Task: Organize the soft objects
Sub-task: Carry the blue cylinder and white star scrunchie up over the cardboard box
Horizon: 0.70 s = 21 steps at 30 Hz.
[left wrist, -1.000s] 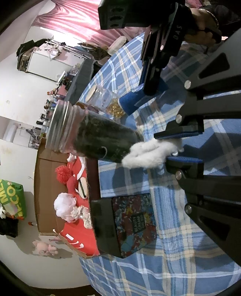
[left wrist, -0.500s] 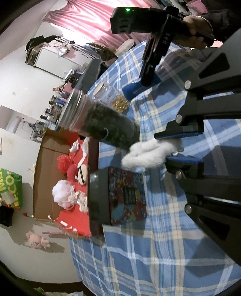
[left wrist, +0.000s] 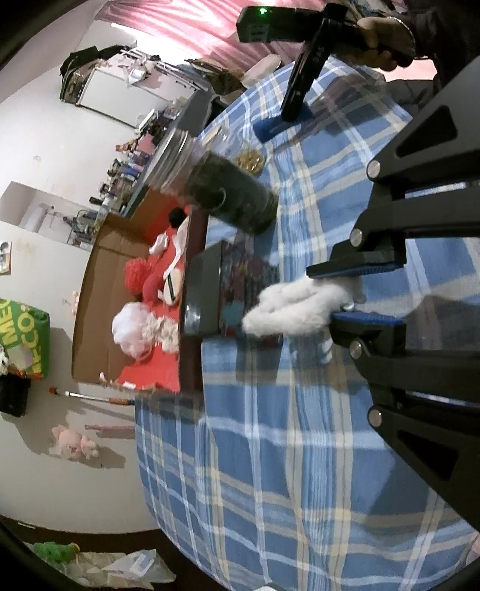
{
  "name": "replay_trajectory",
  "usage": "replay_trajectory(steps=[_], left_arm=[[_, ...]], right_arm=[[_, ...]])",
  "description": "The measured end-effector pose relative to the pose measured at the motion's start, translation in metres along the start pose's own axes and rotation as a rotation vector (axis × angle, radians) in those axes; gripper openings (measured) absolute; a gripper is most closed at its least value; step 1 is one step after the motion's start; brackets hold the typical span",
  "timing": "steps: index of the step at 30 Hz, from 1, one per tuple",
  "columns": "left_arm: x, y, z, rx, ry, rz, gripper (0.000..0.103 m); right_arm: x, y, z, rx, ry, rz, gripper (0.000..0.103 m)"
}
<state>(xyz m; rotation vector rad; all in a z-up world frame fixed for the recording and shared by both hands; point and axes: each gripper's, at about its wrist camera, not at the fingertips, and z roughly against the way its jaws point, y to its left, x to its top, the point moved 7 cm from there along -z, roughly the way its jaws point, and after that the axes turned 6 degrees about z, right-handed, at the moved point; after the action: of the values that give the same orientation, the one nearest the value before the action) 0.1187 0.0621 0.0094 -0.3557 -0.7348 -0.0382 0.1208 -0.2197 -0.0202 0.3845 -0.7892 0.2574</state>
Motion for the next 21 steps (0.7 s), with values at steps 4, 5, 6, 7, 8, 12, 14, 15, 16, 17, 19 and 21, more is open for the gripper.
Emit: replay_trajectory(steps=[4, 5, 6, 7, 8, 12, 14, 15, 16, 17, 19, 21], left_arm=[[0.003, 0.014, 0.001, 0.015, 0.006, 0.019, 0.017], [0.004, 0.019, 0.000, 0.020, 0.009, 0.025, 0.017], [0.005, 0.022, 0.000, 0.029, 0.009, 0.027, 0.017], [0.006, 0.026, 0.000, 0.037, 0.010, 0.029, 0.017], [0.006, 0.029, 0.000, 0.043, 0.010, 0.033, 0.018], [0.012, 0.041, -0.002, 0.065, 0.012, 0.037, 0.017], [0.016, 0.046, -0.004, 0.082, 0.016, 0.026, 0.017], [0.018, 0.049, -0.006, 0.090, 0.014, 0.021, 0.018], [0.021, 0.051, -0.007, 0.095, 0.015, 0.013, 0.018], [0.023, 0.053, -0.009, 0.097, 0.016, 0.003, 0.018], [0.029, 0.057, -0.014, 0.104, 0.014, -0.019, 0.018], [0.034, 0.060, -0.017, 0.098, 0.011, -0.042, 0.018]], right_arm=[[0.000, -0.008, 0.001, -0.018, 0.009, -0.009, 0.013], [0.000, -0.010, 0.002, -0.020, 0.010, -0.013, 0.013], [0.000, -0.012, 0.002, -0.021, 0.012, -0.019, 0.013], [0.001, -0.015, 0.003, -0.025, 0.012, -0.025, 0.013], [0.001, -0.018, 0.004, -0.030, 0.013, -0.029, 0.013], [0.006, -0.028, 0.002, -0.038, 0.022, -0.050, 0.013], [0.008, -0.031, 0.001, -0.040, 0.024, -0.050, 0.013], [0.010, -0.034, 0.000, -0.041, 0.024, -0.050, 0.013], [0.012, -0.036, -0.001, -0.041, 0.025, -0.049, 0.013], [0.014, -0.037, -0.002, -0.039, 0.026, -0.043, 0.013], [0.019, -0.041, -0.004, -0.046, 0.022, -0.024, 0.013], [0.024, -0.046, -0.007, -0.049, 0.026, -0.017, 0.013]])
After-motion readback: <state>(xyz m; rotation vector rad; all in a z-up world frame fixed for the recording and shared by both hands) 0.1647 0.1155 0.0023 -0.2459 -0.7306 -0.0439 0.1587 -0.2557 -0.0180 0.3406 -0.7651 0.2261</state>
